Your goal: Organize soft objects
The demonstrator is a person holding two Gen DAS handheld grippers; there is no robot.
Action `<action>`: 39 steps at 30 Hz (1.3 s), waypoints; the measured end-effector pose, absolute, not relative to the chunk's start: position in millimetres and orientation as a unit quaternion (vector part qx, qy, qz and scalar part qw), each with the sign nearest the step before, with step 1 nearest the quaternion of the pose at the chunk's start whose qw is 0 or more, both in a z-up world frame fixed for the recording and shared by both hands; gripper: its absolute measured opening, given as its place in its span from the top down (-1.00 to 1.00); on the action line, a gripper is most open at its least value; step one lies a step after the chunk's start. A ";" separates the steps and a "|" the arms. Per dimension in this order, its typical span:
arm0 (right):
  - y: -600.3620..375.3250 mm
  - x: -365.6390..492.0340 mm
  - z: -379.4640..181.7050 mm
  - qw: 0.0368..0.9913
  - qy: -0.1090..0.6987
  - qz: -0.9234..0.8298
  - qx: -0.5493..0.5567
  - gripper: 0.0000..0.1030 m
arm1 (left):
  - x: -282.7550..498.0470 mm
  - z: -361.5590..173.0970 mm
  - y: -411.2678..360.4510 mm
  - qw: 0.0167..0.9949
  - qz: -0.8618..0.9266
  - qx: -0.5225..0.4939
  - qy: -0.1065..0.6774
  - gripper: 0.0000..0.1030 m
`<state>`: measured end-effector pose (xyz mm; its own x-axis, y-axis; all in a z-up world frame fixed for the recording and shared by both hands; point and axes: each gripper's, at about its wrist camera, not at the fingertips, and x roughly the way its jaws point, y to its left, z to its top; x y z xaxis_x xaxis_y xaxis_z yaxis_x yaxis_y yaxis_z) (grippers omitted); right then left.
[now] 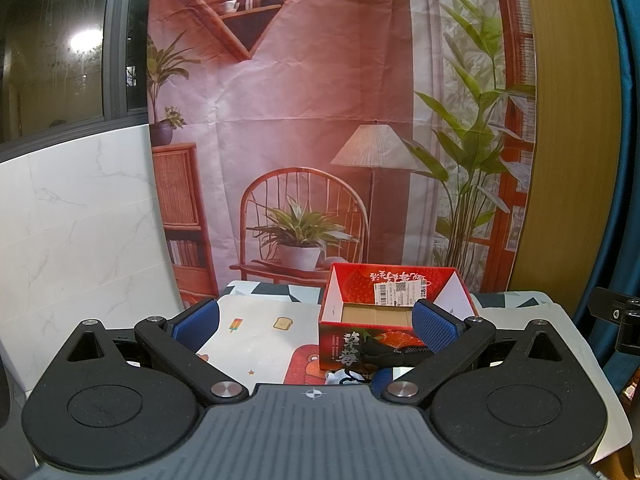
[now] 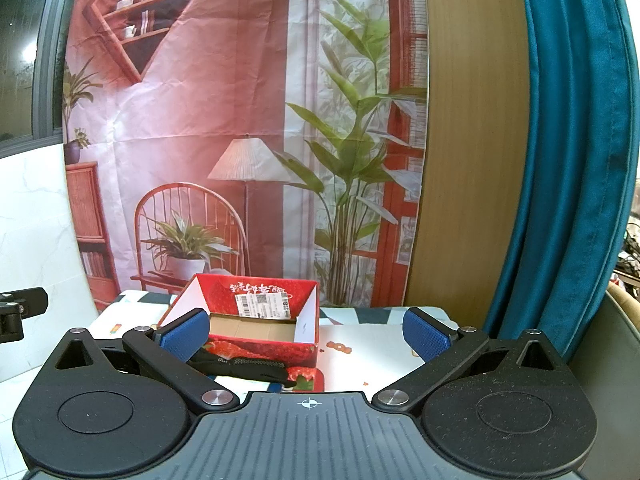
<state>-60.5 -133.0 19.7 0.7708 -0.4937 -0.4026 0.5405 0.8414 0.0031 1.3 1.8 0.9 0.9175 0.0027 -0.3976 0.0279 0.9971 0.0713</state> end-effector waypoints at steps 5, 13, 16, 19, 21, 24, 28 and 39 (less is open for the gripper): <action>-133.2 -60.3 19.5 0.939 0.197 -0.275 0.059 -0.99 | 1.3 1.0 2.1 0.978 -0.007 0.038 0.203 -1.00; -133.2 -60.1 19.7 0.939 0.197 -0.275 0.059 -0.99 | 1.4 0.7 2.2 0.978 -0.007 0.037 0.203 -1.00; -133.1 -60.1 19.8 0.939 0.197 -0.275 0.059 -0.99 | 1.4 0.8 2.4 0.978 -0.007 0.037 0.203 -1.00; -132.8 -60.1 19.7 0.939 0.197 -0.275 0.059 -0.99 | 1.4 0.8 2.5 0.978 -0.007 0.037 0.203 -1.00; -132.6 -60.1 19.6 0.939 0.197 -0.275 0.059 -0.99 | 1.4 0.7 2.5 0.978 -0.007 0.037 0.203 -1.00; -132.2 -60.3 19.5 0.939 0.198 -0.275 0.059 -0.99 | 1.4 0.6 2.6 0.978 -0.007 0.037 0.203 -1.00; -131.3 -60.2 19.8 0.939 0.198 -0.275 0.059 -0.99 | 1.5 0.5 2.7 0.978 -0.007 0.037 0.203 -1.00; -136.9 -65.1 11.7 0.950 0.168 -0.252 0.079 -0.99 | 11.6 -7.9 7.2 0.975 0.003 0.041 0.219 -1.00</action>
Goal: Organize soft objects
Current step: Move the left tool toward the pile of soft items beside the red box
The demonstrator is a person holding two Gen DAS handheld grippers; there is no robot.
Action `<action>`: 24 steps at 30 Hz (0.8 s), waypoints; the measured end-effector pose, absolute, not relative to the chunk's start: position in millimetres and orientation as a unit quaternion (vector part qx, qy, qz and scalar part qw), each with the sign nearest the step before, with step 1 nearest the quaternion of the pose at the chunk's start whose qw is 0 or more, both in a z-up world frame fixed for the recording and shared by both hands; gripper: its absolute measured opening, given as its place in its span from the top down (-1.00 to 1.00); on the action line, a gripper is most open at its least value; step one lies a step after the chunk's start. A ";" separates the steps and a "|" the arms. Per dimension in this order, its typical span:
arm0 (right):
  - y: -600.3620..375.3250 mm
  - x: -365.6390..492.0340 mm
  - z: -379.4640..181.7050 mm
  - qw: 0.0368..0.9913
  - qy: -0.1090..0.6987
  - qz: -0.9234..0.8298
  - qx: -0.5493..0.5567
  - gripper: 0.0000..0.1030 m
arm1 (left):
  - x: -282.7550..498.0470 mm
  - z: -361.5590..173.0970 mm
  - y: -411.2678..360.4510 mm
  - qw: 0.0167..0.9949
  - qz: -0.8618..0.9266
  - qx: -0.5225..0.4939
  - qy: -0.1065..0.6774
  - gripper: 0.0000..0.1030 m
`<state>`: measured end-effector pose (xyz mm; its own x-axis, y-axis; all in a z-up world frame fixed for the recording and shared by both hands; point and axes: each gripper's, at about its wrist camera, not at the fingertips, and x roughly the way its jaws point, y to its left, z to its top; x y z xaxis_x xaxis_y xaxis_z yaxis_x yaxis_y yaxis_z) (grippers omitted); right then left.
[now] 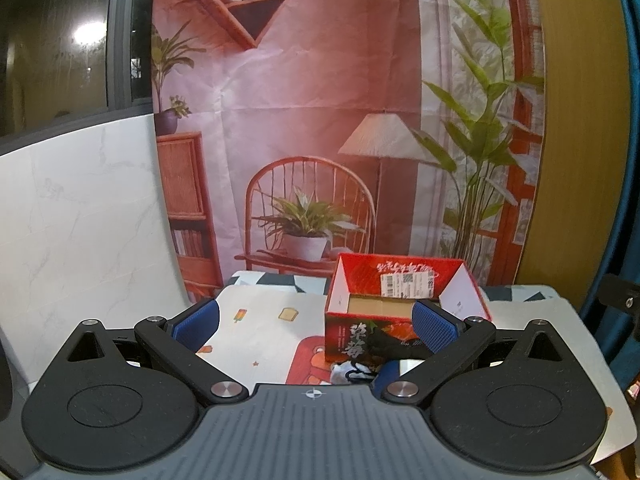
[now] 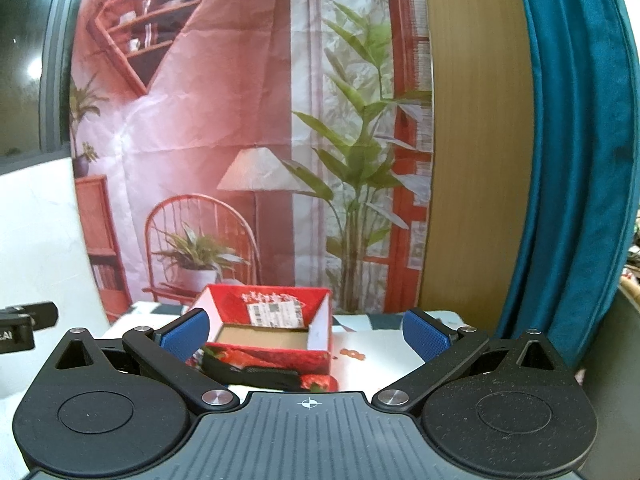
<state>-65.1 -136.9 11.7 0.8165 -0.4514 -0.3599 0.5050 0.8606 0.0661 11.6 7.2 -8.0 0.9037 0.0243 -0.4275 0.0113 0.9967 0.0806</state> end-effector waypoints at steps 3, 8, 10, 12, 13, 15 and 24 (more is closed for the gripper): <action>-145.3 -58.2 5.4 0.947 0.169 -0.259 0.083 -0.99 | 18.0 -13.0 5.1 0.972 0.013 0.048 0.228 -1.00; -172.8 -36.0 -19.6 0.928 0.205 -0.297 0.089 -0.99 | 43.6 -34.2 7.1 0.966 0.052 0.067 0.246 -1.00; -186.0 -27.1 -34.6 0.918 0.223 -0.314 0.091 -0.99 | 59.2 -45.1 16.2 0.963 0.063 0.058 0.257 -1.00; -199.9 -19.1 -51.7 0.914 0.235 -0.320 0.089 -0.99 | 75.8 -57.1 29.8 0.960 0.080 0.046 0.265 -1.00; -207.6 -15.0 -61.4 0.912 0.242 -0.320 0.086 -0.99 | 84.3 -63.3 37.2 0.958 0.090 0.041 0.269 -1.00; -221.5 -6.4 -83.0 0.905 0.256 -0.334 0.067 -0.99 | 100.1 -76.1 52.0 0.955 0.106 0.030 0.275 -1.00; -292.6 28.4 -181.0 0.886 0.285 -0.358 0.067 -0.99 | 157.3 -144.8 109.7 0.950 0.140 -0.019 0.279 -1.00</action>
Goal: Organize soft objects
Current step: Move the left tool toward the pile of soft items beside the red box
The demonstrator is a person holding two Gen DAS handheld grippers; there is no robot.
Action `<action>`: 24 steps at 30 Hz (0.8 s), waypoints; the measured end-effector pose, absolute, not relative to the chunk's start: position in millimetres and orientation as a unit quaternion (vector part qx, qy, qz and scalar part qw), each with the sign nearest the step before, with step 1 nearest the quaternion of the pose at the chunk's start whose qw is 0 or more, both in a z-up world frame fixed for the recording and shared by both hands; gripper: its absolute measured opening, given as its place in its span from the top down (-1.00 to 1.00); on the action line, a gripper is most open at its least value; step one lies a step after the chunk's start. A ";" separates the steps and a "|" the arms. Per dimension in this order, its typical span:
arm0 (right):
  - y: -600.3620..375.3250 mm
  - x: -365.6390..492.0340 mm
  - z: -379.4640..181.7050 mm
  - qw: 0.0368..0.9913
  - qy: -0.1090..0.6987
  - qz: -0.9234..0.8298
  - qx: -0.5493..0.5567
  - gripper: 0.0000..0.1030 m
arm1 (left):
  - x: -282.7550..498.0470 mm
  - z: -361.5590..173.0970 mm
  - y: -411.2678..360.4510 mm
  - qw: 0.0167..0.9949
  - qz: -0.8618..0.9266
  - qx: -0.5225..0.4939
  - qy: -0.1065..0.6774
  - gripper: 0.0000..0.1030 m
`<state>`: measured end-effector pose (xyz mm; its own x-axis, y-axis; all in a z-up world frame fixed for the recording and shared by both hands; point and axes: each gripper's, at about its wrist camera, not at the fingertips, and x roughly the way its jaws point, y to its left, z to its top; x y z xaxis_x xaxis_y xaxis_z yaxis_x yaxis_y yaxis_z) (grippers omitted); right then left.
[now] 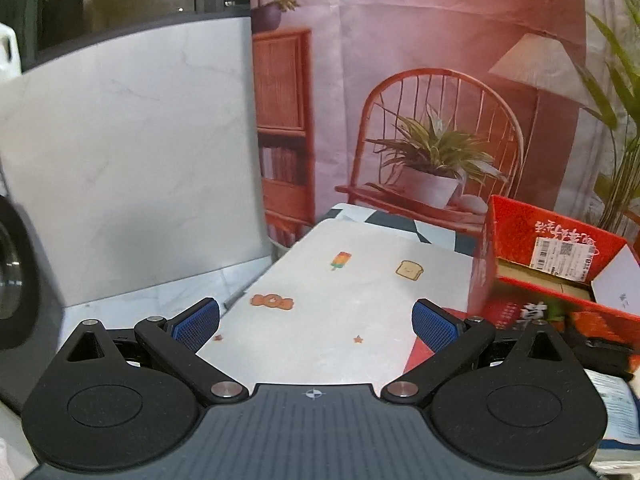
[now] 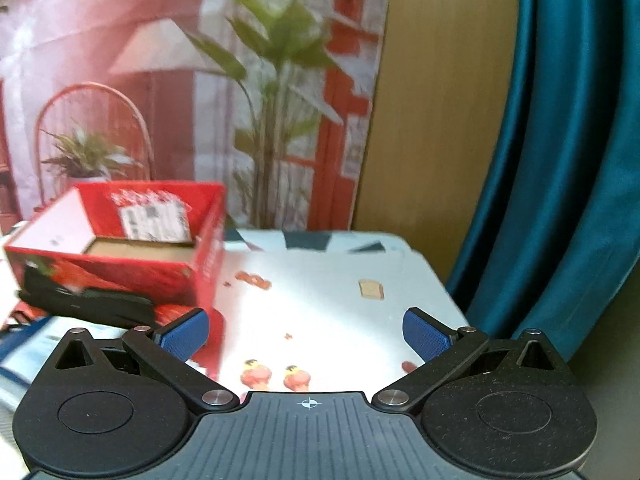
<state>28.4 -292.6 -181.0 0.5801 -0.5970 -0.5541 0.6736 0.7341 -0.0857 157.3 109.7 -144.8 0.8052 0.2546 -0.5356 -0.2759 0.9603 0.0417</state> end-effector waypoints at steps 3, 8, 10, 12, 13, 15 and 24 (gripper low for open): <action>-313.0 38.8 -216.3 0.888 0.281 -0.356 0.070 -0.99 | 179.3 -175.9 114.5 0.948 0.140 -0.004 0.285 -1.00; -337.8 67.2 -263.7 0.882 0.314 -0.348 0.032 -0.99 | 217.2 -226.7 113.0 0.936 0.143 0.033 0.320 -1.00; -348.2 76.3 -279.3 0.879 0.326 -0.346 0.038 -0.99 | 230.8 -244.5 116.1 0.932 0.146 0.029 0.330 -1.00; -357.8 83.7 -292.3 0.874 0.336 -0.348 0.047 -0.99 | 244.5 -259.2 118.3 0.928 0.149 0.027 0.340 -1.00; -362.7 87.4 -298.2 0.872 0.340 -0.349 0.050 -0.99 | 250.6 -265.9 118.2 0.927 0.149 0.028 0.342 -1.00; -371.3 93.6 -307.6 0.869 0.346 -0.351 0.052 -0.99 | 262.5 -276.3 116.2 0.927 0.149 0.036 0.343 -1.00; -401.6 118.5 -325.1 0.856 0.358 -0.364 0.076 -0.99 | 302.2 -290.7 109.5 0.926 0.138 0.026 0.350 -1.00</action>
